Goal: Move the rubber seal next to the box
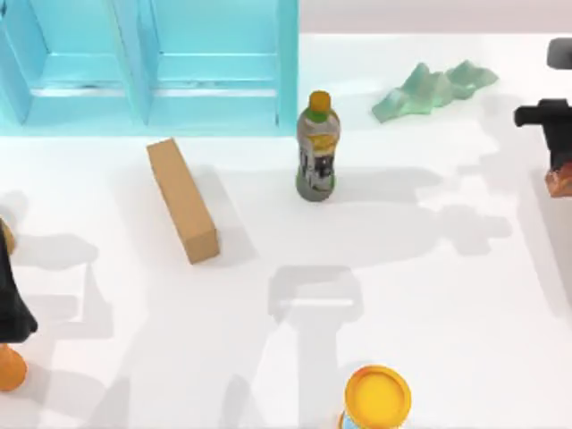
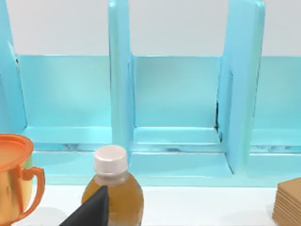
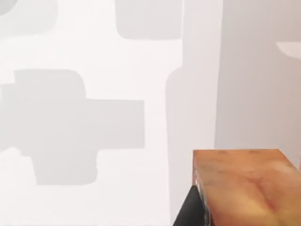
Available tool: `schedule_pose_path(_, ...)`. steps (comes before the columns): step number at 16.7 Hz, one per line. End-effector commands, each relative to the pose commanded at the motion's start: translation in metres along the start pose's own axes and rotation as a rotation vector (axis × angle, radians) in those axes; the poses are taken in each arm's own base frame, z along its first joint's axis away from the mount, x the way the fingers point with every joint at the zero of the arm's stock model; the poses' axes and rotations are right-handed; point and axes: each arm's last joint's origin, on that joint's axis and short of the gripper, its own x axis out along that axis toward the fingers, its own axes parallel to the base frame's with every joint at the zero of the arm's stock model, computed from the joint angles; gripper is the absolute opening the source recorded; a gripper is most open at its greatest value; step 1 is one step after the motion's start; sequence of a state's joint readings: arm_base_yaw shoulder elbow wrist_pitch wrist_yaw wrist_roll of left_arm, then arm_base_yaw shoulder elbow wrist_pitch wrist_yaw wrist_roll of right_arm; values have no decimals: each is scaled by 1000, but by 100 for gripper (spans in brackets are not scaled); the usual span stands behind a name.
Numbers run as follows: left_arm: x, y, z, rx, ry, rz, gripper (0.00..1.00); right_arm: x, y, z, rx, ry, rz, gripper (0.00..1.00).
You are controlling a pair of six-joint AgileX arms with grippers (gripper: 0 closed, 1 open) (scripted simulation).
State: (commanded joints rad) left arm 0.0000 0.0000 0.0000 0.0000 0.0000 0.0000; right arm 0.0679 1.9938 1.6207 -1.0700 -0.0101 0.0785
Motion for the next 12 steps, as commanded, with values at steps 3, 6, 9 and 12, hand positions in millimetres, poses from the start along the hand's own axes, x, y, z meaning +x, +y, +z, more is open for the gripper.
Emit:
schedule_pose_path(3,0,0,0,0,0,0,100,0,0,0,0,0,0,75)
schedule_pose_path(6,0,0,0,0,0,0,100,0,0,0,0,0,0,98)
schedule_pose_path(9,0,0,0,0,0,0,100,0,0,0,0,0,0,100)
schedule_pose_path(12,0,0,0,0,0,0,100,0,0,0,0,0,0,100)
